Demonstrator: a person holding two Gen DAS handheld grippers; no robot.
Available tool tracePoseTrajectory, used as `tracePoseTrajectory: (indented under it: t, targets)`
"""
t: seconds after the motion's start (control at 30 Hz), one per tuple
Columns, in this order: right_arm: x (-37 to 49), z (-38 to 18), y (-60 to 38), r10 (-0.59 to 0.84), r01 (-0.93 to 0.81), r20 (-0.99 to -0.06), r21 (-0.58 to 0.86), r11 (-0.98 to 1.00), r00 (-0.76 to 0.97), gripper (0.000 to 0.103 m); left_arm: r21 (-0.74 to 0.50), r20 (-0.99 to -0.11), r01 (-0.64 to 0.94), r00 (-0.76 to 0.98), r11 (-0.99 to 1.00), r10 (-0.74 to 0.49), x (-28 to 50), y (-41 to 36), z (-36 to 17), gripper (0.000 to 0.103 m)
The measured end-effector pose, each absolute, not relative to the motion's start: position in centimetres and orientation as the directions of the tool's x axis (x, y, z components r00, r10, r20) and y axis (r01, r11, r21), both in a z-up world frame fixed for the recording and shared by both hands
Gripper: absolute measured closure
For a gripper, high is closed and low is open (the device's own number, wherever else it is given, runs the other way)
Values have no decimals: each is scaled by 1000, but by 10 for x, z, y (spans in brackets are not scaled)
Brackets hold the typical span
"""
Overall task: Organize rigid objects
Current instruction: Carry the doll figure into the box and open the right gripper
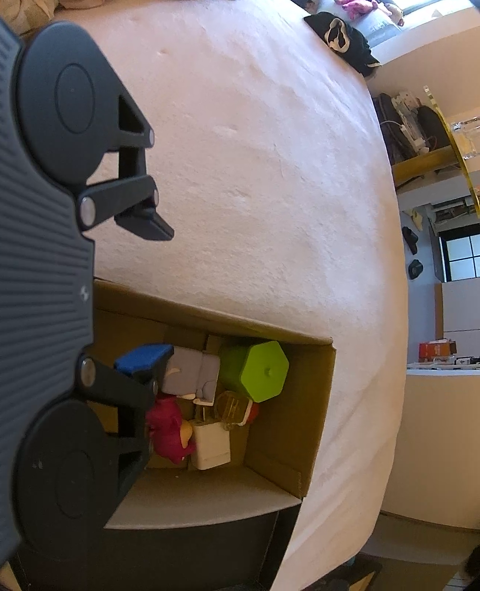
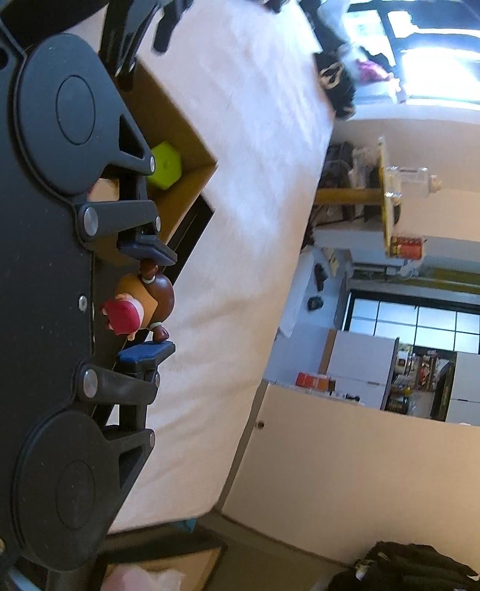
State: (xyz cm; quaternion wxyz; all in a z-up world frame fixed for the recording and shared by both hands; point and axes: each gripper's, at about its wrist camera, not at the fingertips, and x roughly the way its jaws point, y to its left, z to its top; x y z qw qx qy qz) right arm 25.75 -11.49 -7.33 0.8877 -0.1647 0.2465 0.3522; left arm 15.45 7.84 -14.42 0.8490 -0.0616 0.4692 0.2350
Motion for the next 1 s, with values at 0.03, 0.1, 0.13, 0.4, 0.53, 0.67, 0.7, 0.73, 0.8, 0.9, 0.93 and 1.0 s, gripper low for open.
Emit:
tracePoseTrajectory:
  t: [0.03, 0.1, 0.13, 0.4, 0.53, 0.67, 0.7, 0.73, 0.8, 0.9, 0.93, 1.0]
  targets:
    - [256, -72, -114, 561, -716, -550, -101, 690, 619, 59, 106, -825, -457, 455, 883, 335, 153, 79, -144, 51]
    - [256, -73, -112, 586, -733, -552, -68, 677, 593, 59, 97, -824, -453, 463, 886, 327, 152, 79, -145, 57]
    - [257, -74, -111, 596, -739, -555, -50, 672, 580, 59, 89, -824, -448, 469, 890, 318, 151, 79, -146, 60]
    - [257, -86, -80, 614, -766, -603, 6, 643, 510, 59, 4, -826, -425, 508, 905, 243, 146, 88, -149, 82]
    - [254, -99, -64, 579, -750, -615, -31, 661, 535, 59, -18, -825, -432, 516, 902, 231, 142, 94, -153, 92]
    - [250, -113, -50, 544, -741, -616, -98, 664, 569, 59, -54, -822, -427, 532, 902, 203, 140, 100, -155, 93]
    - [249, -117, -46, 534, -740, -617, -122, 661, 578, 59, -57, -822, -425, 533, 903, 199, 140, 101, -155, 93]
    - [247, -119, -45, 527, -739, -617, -137, 660, 585, 59, -58, -822, -422, 534, 905, 196, 140, 101, -155, 93]
    - [245, -122, -44, 504, -728, -614, -176, 663, 608, 59, -63, -822, -420, 536, 905, 191, 141, 102, -156, 93]
    - [243, -125, -45, 479, -709, -599, -226, 668, 642, 58, -73, -821, -422, 540, 903, 186, 139, 103, -157, 93]
    - [243, -126, -45, 477, -705, -596, -226, 672, 646, 60, -75, -821, -422, 540, 904, 184, 139, 103, -157, 93]
    - [243, -127, -47, 465, -693, -593, -233, 683, 658, 60, -77, -822, -419, 540, 905, 181, 139, 104, -157, 93]
